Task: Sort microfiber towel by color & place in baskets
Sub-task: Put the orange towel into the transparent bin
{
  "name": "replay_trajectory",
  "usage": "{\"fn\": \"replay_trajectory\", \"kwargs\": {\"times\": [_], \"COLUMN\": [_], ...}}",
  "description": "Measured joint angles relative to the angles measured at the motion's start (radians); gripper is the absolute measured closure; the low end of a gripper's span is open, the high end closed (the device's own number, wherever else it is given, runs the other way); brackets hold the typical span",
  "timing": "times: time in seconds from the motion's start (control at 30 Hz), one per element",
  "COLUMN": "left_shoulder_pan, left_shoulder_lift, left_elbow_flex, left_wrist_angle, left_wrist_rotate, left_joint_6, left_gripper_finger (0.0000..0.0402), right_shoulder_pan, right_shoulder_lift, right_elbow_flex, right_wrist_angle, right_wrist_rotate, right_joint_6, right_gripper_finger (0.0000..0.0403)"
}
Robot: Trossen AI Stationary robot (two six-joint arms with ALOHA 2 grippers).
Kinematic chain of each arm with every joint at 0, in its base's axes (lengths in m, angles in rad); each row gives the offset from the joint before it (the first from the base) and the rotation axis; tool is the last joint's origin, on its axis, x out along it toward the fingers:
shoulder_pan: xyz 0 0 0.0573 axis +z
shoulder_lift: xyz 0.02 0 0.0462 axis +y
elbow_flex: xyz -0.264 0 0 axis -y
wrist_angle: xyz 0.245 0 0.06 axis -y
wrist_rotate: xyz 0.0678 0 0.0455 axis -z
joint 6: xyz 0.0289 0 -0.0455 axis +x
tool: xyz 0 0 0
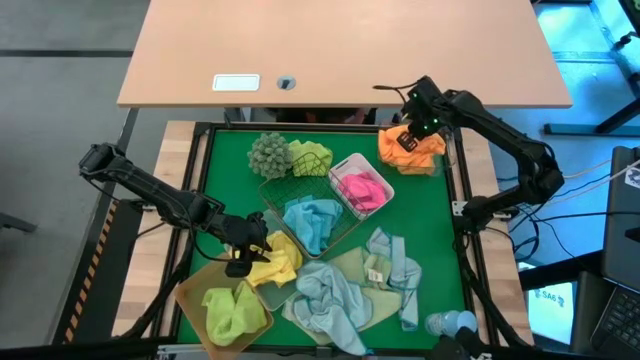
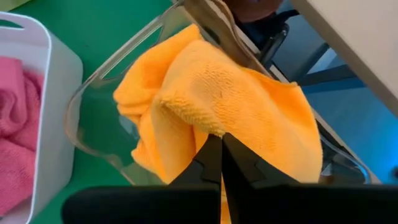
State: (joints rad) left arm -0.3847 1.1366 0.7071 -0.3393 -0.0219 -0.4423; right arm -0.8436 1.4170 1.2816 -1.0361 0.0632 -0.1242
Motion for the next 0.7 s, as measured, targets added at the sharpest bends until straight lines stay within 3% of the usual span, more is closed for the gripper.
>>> {"fn": "replay_trajectory", "kwargs": {"times": [0.57,0.7], "left_shoulder_pan": [0.000,0.000], "left_shoulder_lift": [0.000,0.000], "left_elbow_flex": [0.000,0.000], "left_wrist_angle": [0.001,0.000], "left_wrist_rotate": [0.000,0.000], "left_joint_6": [-0.001,-0.001], "left_gripper_finger": [0.0261,0.0261], "right_shoulder_pan": [-0.001,-0.001], "right_shoulder_lift": [0.000,0.000], "right_elbow_flex": [0.000,0.000], "right_wrist_angle": [-0.005,-0.005], "right_wrist_rotate": [0.004,0.004], "right_joint_6": [-0.004,-0.005], "right_gripper_finger": [0.0402,0.0380]}}
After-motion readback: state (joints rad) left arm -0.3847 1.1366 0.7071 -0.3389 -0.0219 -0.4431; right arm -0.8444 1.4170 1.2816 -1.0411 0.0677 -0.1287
